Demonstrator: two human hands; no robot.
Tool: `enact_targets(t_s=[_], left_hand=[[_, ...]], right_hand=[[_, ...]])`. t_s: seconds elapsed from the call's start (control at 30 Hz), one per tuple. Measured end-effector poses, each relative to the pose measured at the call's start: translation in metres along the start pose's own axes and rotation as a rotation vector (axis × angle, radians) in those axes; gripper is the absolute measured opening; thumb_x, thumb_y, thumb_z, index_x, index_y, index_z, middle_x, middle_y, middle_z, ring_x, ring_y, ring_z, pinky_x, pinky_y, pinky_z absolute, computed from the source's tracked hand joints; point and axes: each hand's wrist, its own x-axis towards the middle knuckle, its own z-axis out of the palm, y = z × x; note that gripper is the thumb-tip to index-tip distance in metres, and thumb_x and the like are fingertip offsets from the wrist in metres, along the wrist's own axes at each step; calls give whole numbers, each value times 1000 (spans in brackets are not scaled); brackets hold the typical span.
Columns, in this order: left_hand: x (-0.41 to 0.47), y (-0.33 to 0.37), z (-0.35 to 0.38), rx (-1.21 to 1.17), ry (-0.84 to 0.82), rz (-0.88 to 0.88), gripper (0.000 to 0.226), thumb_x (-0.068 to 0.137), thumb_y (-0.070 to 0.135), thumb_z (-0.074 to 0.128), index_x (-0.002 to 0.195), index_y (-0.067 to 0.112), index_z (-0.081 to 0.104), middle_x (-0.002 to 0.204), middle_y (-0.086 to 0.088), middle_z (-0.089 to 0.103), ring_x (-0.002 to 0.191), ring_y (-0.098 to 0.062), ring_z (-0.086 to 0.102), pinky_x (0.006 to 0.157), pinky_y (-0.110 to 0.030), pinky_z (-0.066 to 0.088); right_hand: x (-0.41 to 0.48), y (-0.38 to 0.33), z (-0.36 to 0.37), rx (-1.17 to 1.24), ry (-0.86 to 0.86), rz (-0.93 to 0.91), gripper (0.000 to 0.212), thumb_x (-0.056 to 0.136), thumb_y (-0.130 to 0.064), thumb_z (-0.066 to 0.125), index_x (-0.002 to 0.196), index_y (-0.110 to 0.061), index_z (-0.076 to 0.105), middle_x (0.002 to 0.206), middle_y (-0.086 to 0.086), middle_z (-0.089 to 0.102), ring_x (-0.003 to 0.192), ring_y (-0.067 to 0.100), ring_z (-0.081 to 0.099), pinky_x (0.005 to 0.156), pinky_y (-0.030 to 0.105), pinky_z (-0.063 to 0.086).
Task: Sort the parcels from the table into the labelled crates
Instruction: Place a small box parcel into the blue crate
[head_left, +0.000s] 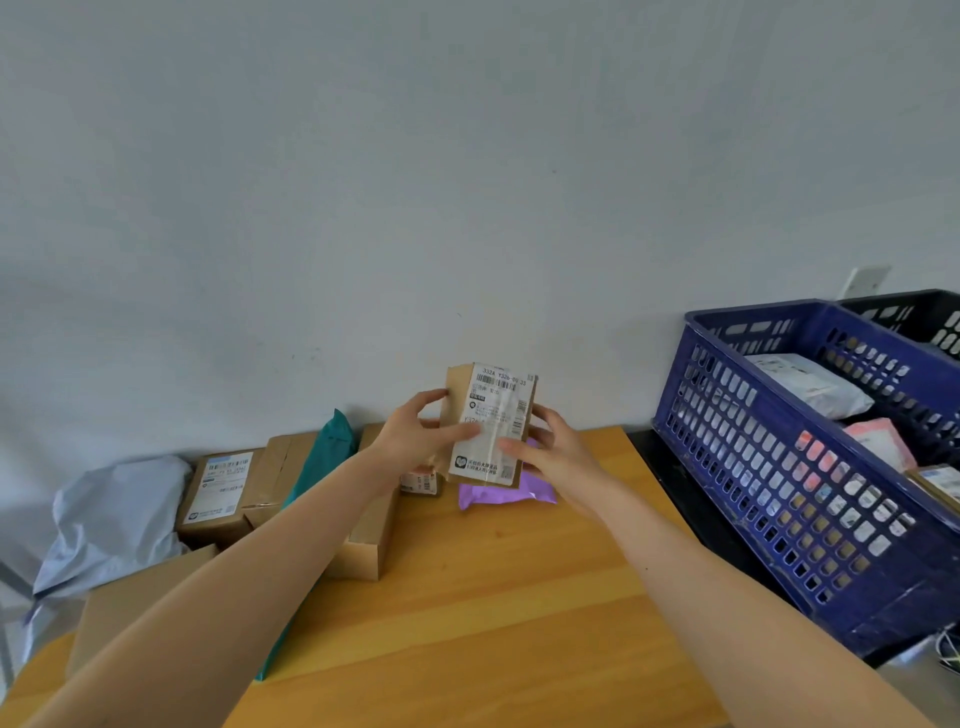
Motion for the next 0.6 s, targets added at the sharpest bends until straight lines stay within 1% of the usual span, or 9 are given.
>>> enact_targets(t_s=[0.07,0.13,0.17,0.2,0.27,0.37,0.43,0.5,0.6], left_hand=[[-1,0,2,-86,-3,-13,71,75,37,79,137,37,43,103,-1,73,93,-21,71,80,-48,58],[-2,1,3,-133,-11,-23,69,78,39,76,138,38,43,101,-3,74,95,-22,70,81,-47,57],[-4,2,3,-145,-15,-30,68,79,39,75,139,39,42,101,-4,74,95,-23,70,81,-45,56],[-4,3,3,-152,-23,-34,68,80,40,74,140,40,41,100,-4,74,97,-23,69,81,-45,55],[-5,4,2,-168,-48,-31,68,81,37,74,141,40,41,100,-3,74,98,-23,69,81,-44,53],[-4,3,3,-238,-56,-13,63,83,26,74,139,33,46,103,-1,74,94,-21,71,78,-42,57],[-3,3,4,-271,-48,0,60,83,19,73,138,29,50,106,0,73,92,-20,72,72,-39,60],[-2,4,6,-297,-55,9,58,84,15,72,136,27,52,107,-1,72,89,-20,72,66,-34,60],[-1,8,10,-344,-85,21,53,84,12,71,133,26,54,104,2,74,87,-18,73,62,-31,59]], right_hand=[[0,-2,3,74,-36,-13,63,84,-15,73,138,-22,43,125,4,64,110,17,64,94,40,53],[-1,-5,4,112,-54,-32,56,87,-14,70,136,-25,45,118,0,68,103,16,68,83,33,57],[-1,-6,4,122,-59,-35,56,88,-14,69,137,-26,45,118,-1,69,103,16,68,80,31,58],[-2,-7,4,132,-62,-34,55,88,-14,68,137,-26,45,118,-1,68,103,16,68,80,31,57],[-3,-8,2,159,-59,-33,56,89,-12,67,139,-26,45,119,0,68,105,18,67,84,36,57],[-4,-8,0,174,-42,-37,58,90,-6,64,140,-25,45,120,2,67,109,22,65,93,45,53],[-5,-8,-2,169,-33,-32,60,90,-3,63,142,-25,43,124,3,65,113,23,63,97,50,51],[-6,-8,-5,169,-20,-28,61,89,-2,64,142,-26,42,125,4,64,114,23,62,97,50,50],[-7,-12,-10,158,-1,-33,62,89,-3,64,141,-28,44,126,4,63,113,22,63,96,49,51]])
